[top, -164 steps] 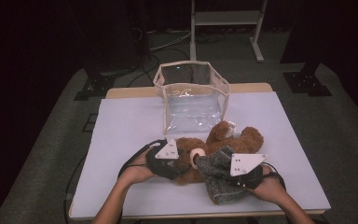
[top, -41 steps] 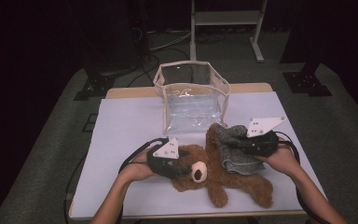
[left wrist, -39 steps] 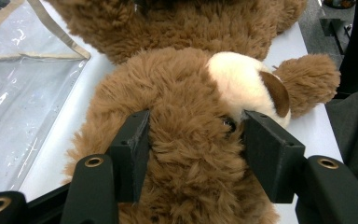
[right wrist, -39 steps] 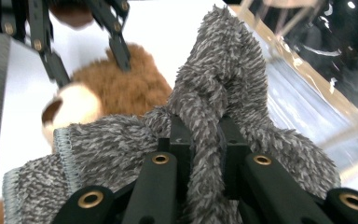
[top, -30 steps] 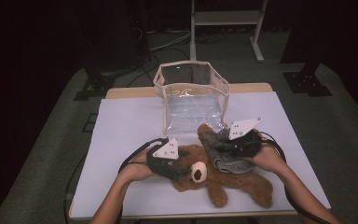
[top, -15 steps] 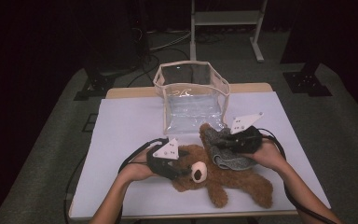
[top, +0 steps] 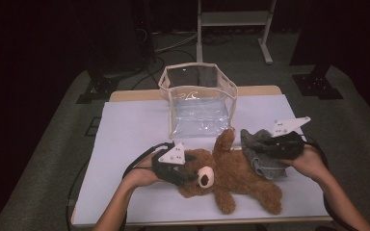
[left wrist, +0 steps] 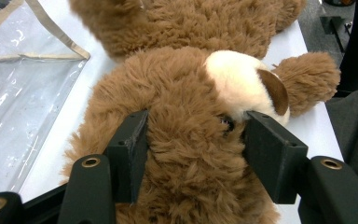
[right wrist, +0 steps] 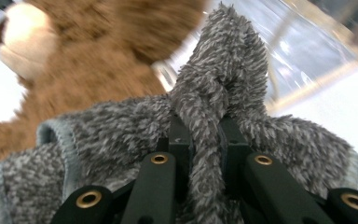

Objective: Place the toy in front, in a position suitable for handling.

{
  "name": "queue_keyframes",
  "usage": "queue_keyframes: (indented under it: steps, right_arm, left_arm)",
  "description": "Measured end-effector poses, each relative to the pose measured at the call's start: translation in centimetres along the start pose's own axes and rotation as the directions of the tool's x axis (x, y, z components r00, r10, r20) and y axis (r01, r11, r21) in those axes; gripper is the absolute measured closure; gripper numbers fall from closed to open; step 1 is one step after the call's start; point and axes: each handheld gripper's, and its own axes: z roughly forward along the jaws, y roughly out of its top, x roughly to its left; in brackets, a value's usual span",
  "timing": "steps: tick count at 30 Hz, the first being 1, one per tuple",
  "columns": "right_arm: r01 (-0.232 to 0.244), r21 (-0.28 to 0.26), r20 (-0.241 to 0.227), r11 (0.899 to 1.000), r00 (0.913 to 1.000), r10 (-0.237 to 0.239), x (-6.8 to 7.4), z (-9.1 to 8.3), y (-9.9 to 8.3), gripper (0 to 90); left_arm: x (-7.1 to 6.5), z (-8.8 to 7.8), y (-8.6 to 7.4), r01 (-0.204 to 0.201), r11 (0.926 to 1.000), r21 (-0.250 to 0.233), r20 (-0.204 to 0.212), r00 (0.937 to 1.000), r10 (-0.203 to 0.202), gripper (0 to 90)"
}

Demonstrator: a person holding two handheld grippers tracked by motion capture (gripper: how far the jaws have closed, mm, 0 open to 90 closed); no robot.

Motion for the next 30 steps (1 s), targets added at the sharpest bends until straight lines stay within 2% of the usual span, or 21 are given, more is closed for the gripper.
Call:
queue_keyframes:
  steps: [2,4,8,11,16,19,20,25,27,30]
  right_arm:
    - [-0.011,-0.013,0.003,1.000,0.9999,0.011,-0.3,-0.5,-0.5,78.6]
    - [-0.008,-0.027,0.000,1.000,1.0000,0.008,0.0,-0.6,-0.2,78.7]
    - [0.028,-0.047,-0.037,0.999,0.9989,-0.030,1.1,0.6,1.4,78.6]
    - [0.057,-0.039,-0.048,0.998,0.9971,-0.059,1.6,1.7,2.1,78.6]
    - [0.010,-0.033,-0.040,0.999,0.9991,-0.012,0.6,1.2,0.5,78.6]
    - [-0.047,-0.051,-0.033,0.998,0.9984,0.045,-0.1,0.2,-1.2,78.7]
    - [-0.053,-0.065,-0.037,0.996,0.9980,0.051,0.0,-0.2,-1.4,78.6]
    - [0.000,-0.132,-0.067,0.991,0.9977,-0.009,1.9,-1.6,-0.3,78.7]
    - [0.046,-0.142,-0.084,0.989,0.9948,-0.058,3.3,-1.5,1.0,78.7]
    - [0.116,-0.139,-0.110,0.983,0.9851,-0.132,4.9,-0.2,2.8,78.6]
  left_arm:
    - [0.1,0.0,0.1,-0.003,1.0000,0.003,0.000,1.0000,0.003,41.0]
    - [0.1,0.1,0.2,-0.004,1.0000,0.006,0.001,1.0000,0.004,41.0]
    - [0.1,0.1,0.2,-0.007,0.9999,0.011,0.002,1.0000,0.007,41.0]
    - [0.1,0.0,0.1,-0.005,0.9999,0.010,0.002,1.0000,0.005,41.0]
    - [0.0,0.0,0.0,-0.005,1.0000,-0.001,-0.005,1.0000,0.005,40.9]
    - [0.0,0.1,-0.1,-0.001,1.0000,-0.008,-0.005,1.0000,0.001,41.2]
    - [0.0,0.1,0.0,0.003,1.0000,-0.008,-0.004,1.0000,-0.003,41.5]
    - [0.1,0.5,0.2,0.004,1.0000,-0.004,-0.004,1.0000,-0.004,42.6]
    - [0.1,0.7,0.4,0.007,0.9999,-0.010,-0.005,1.0000,-0.007,42.9]
    - [0.0,1.1,0.8,-0.002,1.0000,-0.008,-0.005,1.0000,0.002,43.1]
